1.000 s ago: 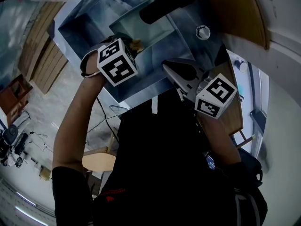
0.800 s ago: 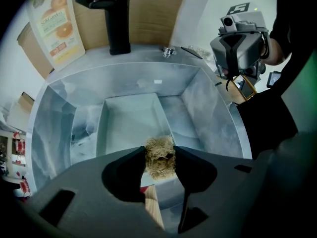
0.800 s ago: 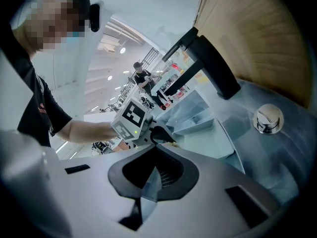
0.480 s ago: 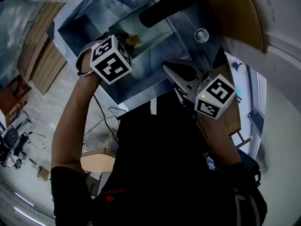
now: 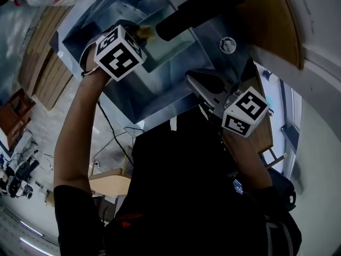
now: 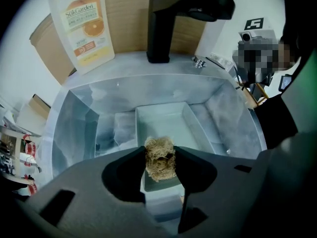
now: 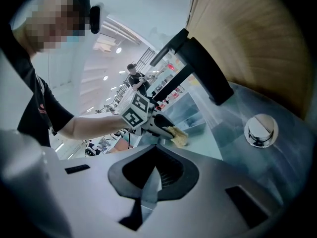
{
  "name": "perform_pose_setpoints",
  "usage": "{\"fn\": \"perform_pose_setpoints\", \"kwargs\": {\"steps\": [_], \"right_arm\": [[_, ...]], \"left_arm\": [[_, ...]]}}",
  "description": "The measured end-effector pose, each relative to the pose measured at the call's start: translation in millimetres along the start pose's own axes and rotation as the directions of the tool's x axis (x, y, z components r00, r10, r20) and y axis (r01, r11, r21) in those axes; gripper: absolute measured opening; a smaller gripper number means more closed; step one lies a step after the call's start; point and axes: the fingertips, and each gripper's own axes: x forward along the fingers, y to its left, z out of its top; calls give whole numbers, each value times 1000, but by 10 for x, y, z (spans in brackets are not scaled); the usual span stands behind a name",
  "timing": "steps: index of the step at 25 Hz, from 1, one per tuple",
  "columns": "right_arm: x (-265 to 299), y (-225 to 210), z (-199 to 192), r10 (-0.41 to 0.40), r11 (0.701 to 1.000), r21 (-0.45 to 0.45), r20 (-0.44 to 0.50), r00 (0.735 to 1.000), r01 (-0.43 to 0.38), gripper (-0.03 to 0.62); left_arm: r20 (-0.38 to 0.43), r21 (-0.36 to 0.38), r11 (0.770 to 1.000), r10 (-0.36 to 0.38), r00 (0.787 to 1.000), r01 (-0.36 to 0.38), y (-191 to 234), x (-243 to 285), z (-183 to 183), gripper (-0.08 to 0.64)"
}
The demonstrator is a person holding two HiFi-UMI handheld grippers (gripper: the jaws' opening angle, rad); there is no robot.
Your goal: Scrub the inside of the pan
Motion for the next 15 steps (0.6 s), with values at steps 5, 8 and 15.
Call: {"fn": "perform_pose_setpoints", "kwargs": {"steps": [5,8,15], "right_arm": [[35,-25,12,-9,1000,9,1,1000,9,5],[65,-33,3,-10,1000,15,0,1000,10,5],[117,-41,-7,-11,1000,20,-4,1000,11,5]], "left_arm": [[-5,11,1000,-10,1000,10,83,72,28,178],[-5,8,1000,-15,1000,15,117,108,40,178],[-7,8,1000,-28,1000,28,138,116,52,176]]}}
